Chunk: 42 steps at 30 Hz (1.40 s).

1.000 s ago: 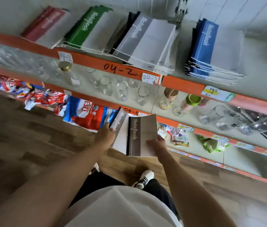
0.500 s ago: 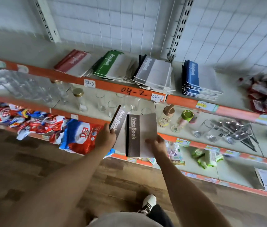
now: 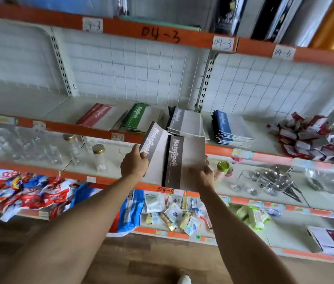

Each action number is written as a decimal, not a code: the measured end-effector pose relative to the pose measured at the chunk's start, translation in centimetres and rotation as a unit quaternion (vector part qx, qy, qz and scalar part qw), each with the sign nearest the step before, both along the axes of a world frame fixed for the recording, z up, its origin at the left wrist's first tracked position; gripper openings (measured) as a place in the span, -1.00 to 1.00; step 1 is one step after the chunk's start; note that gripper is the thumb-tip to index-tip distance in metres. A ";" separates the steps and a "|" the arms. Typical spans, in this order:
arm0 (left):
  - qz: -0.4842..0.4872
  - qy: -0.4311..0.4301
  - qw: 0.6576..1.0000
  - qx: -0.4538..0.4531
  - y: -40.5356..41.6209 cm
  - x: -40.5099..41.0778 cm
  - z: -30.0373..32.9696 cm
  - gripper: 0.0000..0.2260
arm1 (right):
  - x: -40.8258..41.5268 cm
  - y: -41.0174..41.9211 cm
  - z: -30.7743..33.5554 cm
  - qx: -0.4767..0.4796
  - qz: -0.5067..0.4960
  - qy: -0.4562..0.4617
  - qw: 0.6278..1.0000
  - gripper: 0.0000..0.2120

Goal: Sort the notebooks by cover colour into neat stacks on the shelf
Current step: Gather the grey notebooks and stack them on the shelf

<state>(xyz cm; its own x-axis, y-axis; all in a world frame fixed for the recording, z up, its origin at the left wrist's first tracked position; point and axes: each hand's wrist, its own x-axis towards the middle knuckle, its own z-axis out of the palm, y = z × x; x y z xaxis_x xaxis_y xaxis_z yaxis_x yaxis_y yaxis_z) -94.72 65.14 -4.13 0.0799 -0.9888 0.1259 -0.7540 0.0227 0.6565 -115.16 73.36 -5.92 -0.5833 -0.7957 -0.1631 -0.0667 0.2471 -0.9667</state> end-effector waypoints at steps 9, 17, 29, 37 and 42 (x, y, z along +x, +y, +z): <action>0.015 -0.011 0.998 -0.064 -5.8 -3.1 6.9 -0.82 | -3.0 -7.3 4.2 -0.045 -0.086 0.003 0.995 -0.57; 0.099 -0.013 0.994 -0.043 -12.4 -4.7 9.8 -0.81 | -6.8 -14.0 8.7 0.033 -0.022 0.072 0.997 -0.60; 0.087 0.105 0.991 -0.019 -18.0 -8.9 9.8 -0.80 | -10.4 -21.8 9.5 0.196 0.110 0.364 0.904 -0.57; -0.012 0.012 0.990 0.140 -19.3 -13.5 8.5 -0.81 | -13.1 -23.7 8.1 0.177 0.142 0.364 0.903 -0.48; -0.054 -0.251 0.958 0.128 -18.9 -15.4 8.5 -0.68 | -13.4 -24.4 8.0 0.120 0.179 0.384 0.898 -0.72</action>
